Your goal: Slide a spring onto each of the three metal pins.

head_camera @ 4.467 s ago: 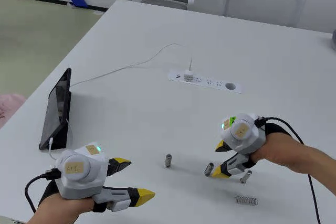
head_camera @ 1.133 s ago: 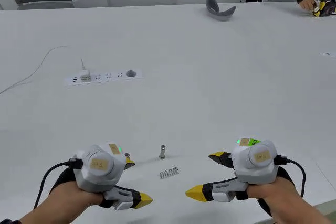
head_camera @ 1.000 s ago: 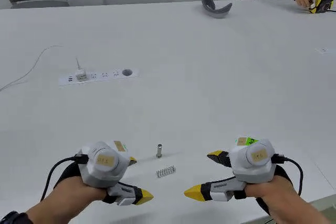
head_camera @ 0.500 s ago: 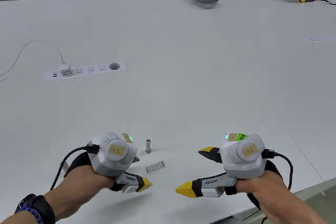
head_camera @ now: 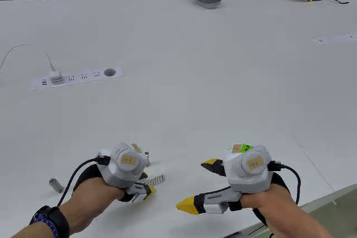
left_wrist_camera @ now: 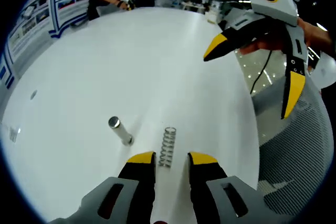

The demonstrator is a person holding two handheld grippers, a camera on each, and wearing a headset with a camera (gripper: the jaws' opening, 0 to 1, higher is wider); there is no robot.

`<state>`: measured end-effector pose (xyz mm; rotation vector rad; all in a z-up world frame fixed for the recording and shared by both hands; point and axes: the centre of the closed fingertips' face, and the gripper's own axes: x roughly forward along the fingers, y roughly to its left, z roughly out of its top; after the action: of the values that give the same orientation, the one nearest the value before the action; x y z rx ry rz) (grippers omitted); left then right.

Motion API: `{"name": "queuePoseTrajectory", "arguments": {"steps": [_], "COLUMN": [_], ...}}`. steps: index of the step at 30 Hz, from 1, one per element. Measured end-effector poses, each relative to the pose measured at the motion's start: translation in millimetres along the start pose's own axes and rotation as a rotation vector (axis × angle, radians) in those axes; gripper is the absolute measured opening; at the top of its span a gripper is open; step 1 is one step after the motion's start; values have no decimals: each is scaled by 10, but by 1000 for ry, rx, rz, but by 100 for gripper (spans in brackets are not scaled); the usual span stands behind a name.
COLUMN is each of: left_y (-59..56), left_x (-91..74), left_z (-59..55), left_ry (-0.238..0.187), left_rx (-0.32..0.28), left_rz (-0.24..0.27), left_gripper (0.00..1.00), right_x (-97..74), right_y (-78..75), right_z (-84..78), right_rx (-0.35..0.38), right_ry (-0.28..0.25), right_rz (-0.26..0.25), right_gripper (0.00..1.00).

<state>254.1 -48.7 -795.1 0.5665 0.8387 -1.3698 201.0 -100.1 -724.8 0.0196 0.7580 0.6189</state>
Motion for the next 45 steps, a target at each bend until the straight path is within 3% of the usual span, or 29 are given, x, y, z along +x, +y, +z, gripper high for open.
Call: {"name": "queuePoseTrajectory", "arguments": {"steps": [8, 11, 13, 17, 21, 28, 38, 45], "left_y": [41, 17, 54, 71, 30, 7, 52, 75], "left_x": [65, 90, 87, 88, 56, -35, -308, -453], "left_z": [-13, -41, -25, -32, -65, -101, -171, -292], "left_ry": [21, 39, 40, 42, 70, 40, -5, -17], "left_rx": [20, 59, 115, 106, 47, -28, -110, -145], "left_rz": [20, 21, 49, 61, 48, 60, 93, 111], "left_gripper": [19, 20, 17, 11, 10, 10, 10, 10], "right_x": [-25, -22, -13, 10, 33, 81, 118, 158], "right_y": [-28, -47, -44, -20, -11, 14, 77, 153], "right_z": [-48, -55, -60, -54, -28, 42, 106, 103], "right_rx": [11, 13, 18, 10, 1, -13, 6, -2], "right_ry": [5, 3, 4, 9, 9, 7, -16, -11], "right_rz": [0, -3, 0, 10, 18, 38, 67, 89], "right_gripper": [78, 78, 78, 77, 77, 77, 75, 75]}}
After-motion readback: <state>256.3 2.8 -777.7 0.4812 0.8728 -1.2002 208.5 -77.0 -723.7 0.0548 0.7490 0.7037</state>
